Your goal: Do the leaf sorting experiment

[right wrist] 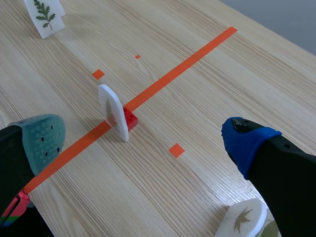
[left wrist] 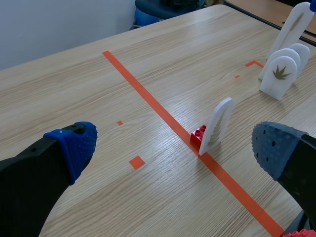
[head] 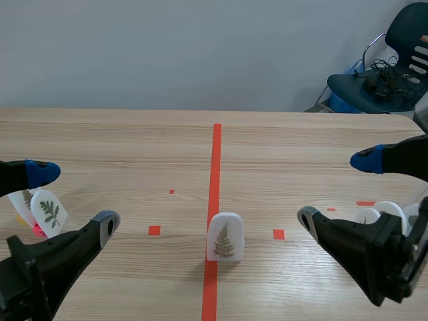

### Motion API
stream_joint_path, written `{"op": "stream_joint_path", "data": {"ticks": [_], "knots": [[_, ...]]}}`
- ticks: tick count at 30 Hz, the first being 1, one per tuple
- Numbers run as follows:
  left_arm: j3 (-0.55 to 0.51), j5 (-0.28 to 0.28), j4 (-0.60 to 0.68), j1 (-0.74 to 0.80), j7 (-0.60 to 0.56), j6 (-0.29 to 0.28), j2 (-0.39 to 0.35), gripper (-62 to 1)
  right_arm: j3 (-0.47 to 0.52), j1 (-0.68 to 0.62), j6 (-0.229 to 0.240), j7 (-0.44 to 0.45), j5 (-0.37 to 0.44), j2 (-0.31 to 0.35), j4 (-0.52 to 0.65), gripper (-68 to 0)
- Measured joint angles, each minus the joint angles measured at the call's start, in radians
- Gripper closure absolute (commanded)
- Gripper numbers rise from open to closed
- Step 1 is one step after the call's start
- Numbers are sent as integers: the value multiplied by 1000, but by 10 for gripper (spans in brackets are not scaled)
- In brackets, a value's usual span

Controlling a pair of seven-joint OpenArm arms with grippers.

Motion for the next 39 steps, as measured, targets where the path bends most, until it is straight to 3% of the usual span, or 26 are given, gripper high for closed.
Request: {"op": "stream_joint_path", "data": {"ticks": [8, 11, 17, 22, 30, 37, 39], "knots": [[13, 5, -1, -4, 58, -33, -12, -623, 0, 0, 0, 0, 0, 0, 0, -679], [72, 40, -42, -60, 63, -38, -26, -623, 0, 0, -1, 0, 0, 0, 0, -679], [273, 70, -259, -262, 64, -37, -28, -623, 0, 0, -2, 0, -1, 0, -1, -679], [457, 169, -478, -464, 14, -58, -7, -623, 0, 0, -8, 0, -5, 0, -1, -679], [707, 241, -755, -725, -73, -56, 106, -623, 0, 0, -12, 0, -11, 0, -1, -679], [805, 241, -876, -828, -79, -48, 225, -623, 0, 0, -12, 0, -11, 0, -1, -679], [805, 240, -896, -835, -79, -44, 247, -498, 0, 0, -12, 0, -11, 0, -1, -679]]}}
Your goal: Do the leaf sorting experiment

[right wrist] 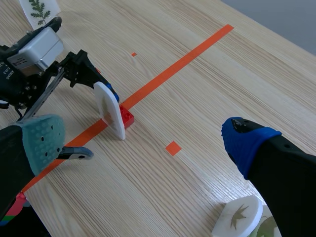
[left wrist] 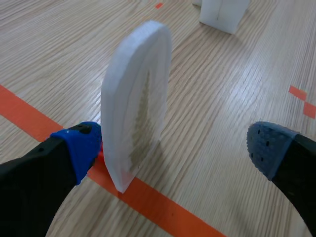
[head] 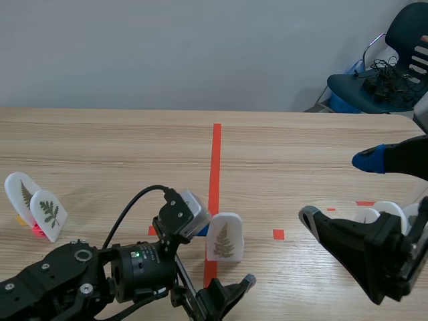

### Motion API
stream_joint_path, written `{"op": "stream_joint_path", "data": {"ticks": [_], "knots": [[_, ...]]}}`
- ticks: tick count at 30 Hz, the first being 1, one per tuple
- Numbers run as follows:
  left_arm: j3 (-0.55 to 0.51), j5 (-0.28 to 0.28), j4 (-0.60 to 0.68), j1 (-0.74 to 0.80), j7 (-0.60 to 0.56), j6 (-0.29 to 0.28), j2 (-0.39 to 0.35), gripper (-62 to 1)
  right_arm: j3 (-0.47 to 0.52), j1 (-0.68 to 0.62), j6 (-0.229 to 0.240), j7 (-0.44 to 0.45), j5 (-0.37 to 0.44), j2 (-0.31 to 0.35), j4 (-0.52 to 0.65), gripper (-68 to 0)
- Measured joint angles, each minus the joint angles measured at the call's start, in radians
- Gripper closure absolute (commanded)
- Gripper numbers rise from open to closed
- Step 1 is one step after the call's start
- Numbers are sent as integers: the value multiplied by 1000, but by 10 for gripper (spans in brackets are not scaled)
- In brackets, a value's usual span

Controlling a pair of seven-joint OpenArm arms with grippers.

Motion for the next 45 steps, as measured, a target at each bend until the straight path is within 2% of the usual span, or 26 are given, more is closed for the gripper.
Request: {"op": "stream_joint_path", "data": {"ticks": [2, 5, 7, 9, 13, 14, 16, 18, 21, 23, 25, 27, 29, 31, 32, 36, 45], "knots": [[-1, 0, -11, -2, -2, 2, 6, -361, 0, 0, 0, 0, 0, 0, 0, -679], [-4, 0, -12, -1, -18, 19, 5, -191, 0, 0, 0, 0, 0, 0, 0, -679], [-9, 0, -12, 1, -22, 32, 5, -102, 0, 0, 0, 0, 0, 0, 0, -679], [-10, 0, -12, 1, -22, 33, 5, -47, 0, 0, 0, 0, 0, 0, 0, -679], [-13, -1, -10, 1, -13, 26, 4, -41, 0, 0, 0, 0, 0, 0, 0, -679], [-19, -4, -1, 3, 0, 2, 3, -41, 0, 0, 0, 0, 0, 0, 0, -679], [-38, -39, 47, 18, 63, -50, -10, -41, 0, 0, 0, 0, 0, 0, 0, -679], [-77, -84, 144, 62, 90, -66, -34, -40, 0, 0, 0, 0, 0, 0, 0, -679], [-177, -117, 323, 148, 114, -66, -74, -40, 0, 0, 0, 0, 0, 0, 0, -679], [-267, -117, 425, 213, 117, -65, -100, -41, 0, 0, 0, -2, 0, 0, 0, -679], [-364, -126, 494, 286, 117, -65, -123, -41, 0, 0, 0, -2, 0, 0, 0, -679], [-463, -175, 527, 367, 115, -64, -137, -41, 0, 0, 0, -2, 0, 0, 0, -679], [-562, -198, 529, 440, 117, -41, -139, -41, 0, 0, 0, -2, 0, 0, 0, -679], [-645, -223, 513, 494, 117, 27, -133, -41, 0, 0, 0, -2, 0, 0, 0, -679], [-676, -254, 498, 509, 117, 66, -131, -41, 0, 0, 0, -2, 0, 0, 0, -679], [-721, -293, 410, 510, 93, 132, -130, -41, 0, 0, 0, -2, 0, 0, 0, -679], [-700, -293, 192, 376, -19, 140, -114, -41, 0, 0, 0, -2, 0, 0, 0, -679]]}}
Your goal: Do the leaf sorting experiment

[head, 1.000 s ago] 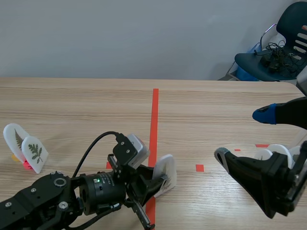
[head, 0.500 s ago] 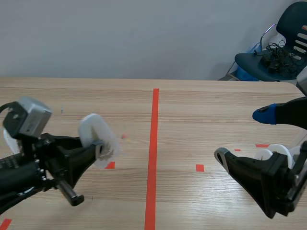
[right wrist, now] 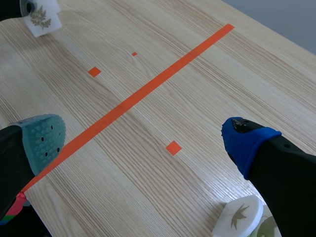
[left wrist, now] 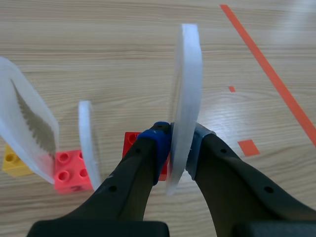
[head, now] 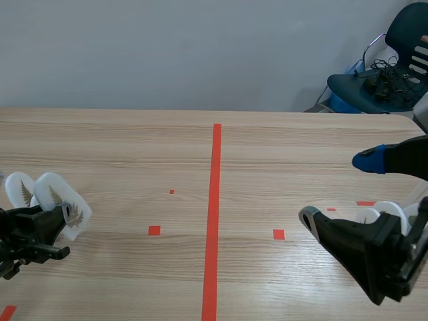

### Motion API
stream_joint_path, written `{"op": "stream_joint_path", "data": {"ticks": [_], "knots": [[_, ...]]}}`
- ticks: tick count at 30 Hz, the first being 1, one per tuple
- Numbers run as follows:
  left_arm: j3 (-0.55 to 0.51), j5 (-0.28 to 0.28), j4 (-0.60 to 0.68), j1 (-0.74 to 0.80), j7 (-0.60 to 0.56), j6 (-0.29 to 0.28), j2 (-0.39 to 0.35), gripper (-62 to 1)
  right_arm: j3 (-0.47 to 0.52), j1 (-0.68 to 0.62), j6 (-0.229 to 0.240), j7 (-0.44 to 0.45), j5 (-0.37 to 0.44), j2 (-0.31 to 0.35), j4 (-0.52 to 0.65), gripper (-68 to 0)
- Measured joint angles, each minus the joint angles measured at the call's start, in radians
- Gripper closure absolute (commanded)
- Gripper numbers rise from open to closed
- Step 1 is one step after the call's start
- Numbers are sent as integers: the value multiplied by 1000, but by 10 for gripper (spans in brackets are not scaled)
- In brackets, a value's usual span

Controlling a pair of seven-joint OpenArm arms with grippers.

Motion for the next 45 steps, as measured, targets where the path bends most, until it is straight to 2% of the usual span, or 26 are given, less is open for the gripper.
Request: {"op": "stream_joint_path", "data": {"ticks": [5, 9, 12, 16, 20, 22, 25, 28, 29, 32, 34, 37, 40, 45], "knots": [[0, 0, -93, -83, 1, 37, 6, -41, 0, 0, 0, 0, 0, 0, 0, -679], [2, 0, -172, -124, 1, 148, 8, -44, 0, 0, 0, 0, 0, 0, 0, -679], [2, 0, -214, -126, 1, 144, 5, -95, 0, 0, 0, 0, 0, 0, 0, -679], [2, 0, -216, -120, -3, 140, 6, -225, 0, 0, 0, 0, 0, 0, 0, -679], [2, 24, -203, -120, -2, 136, 5, -430, 0, 0, 0, 0, 0, 0, 0, -679], [2, 30, -182, -119, 2, 121, 2, -513, 0, 0, 0, 0, 0, 0, 0, -679], [2, 29, -106, -107, 42, 80, -24, -557, 0, 0, 0, 0, 0, 0, 0, -679], [-16, 29, 44, -74, 111, 8, -69, -597, 0, 0, 0, 0, 0, 0, 0, -679], [-29, 28, 108, -59, 131, -23, -83, -622, 0, 0, 0, 0, 0, 0, 0, -679], [-77, -4, 309, -8, 195, -144, -122, -623, 0, 2, 0, 0, 0, 0, 0, -679], [-94, -6, 434, 31, 206, -227, -138, -623, 0, 2, 0, 0, 0, 0, 0, -679], [-92, -6, 577, 91, 239, -317, -141, -623, 0, 2, 0, 0, 0, 0, 0, -679], [-84, -6, 641, 153, 264, -360, -134, -623, 0, 2, 0, 0, 0, 0, 0, -679], [-81, -3, 622, 235, 269, -351, -130, -623, 0, 2, 0, 0, 0, 0, 0, -679]]}}
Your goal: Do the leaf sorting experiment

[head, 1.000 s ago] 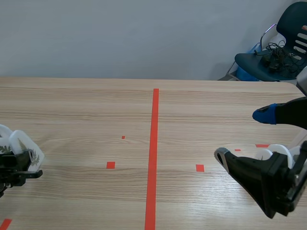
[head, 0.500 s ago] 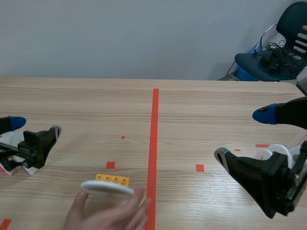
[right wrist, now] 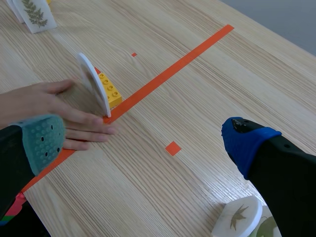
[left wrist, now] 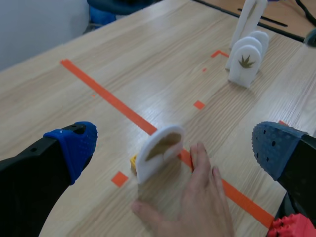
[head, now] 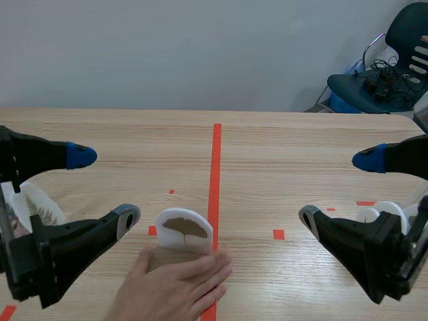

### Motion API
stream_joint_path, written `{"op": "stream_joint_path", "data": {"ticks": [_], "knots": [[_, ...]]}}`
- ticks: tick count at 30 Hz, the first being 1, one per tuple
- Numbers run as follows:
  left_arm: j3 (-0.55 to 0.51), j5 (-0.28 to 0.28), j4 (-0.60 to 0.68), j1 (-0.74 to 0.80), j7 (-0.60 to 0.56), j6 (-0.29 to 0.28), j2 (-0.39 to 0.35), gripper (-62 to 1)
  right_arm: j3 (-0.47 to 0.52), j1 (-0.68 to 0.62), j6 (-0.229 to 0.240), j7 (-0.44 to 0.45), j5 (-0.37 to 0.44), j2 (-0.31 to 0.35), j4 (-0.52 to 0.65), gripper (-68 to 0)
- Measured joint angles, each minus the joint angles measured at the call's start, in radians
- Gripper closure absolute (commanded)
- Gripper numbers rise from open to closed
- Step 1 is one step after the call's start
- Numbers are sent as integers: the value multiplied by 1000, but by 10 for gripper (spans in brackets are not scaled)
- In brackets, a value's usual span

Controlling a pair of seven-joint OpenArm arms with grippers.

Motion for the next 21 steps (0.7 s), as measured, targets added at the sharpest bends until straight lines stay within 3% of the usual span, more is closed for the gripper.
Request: {"op": "stream_joint_path", "data": {"ticks": [21], "knots": [[0, 0, -30, 8, 0, 7, 0, -623, -3, 0, 0, 0, 0, -2, -3, -679]]}}
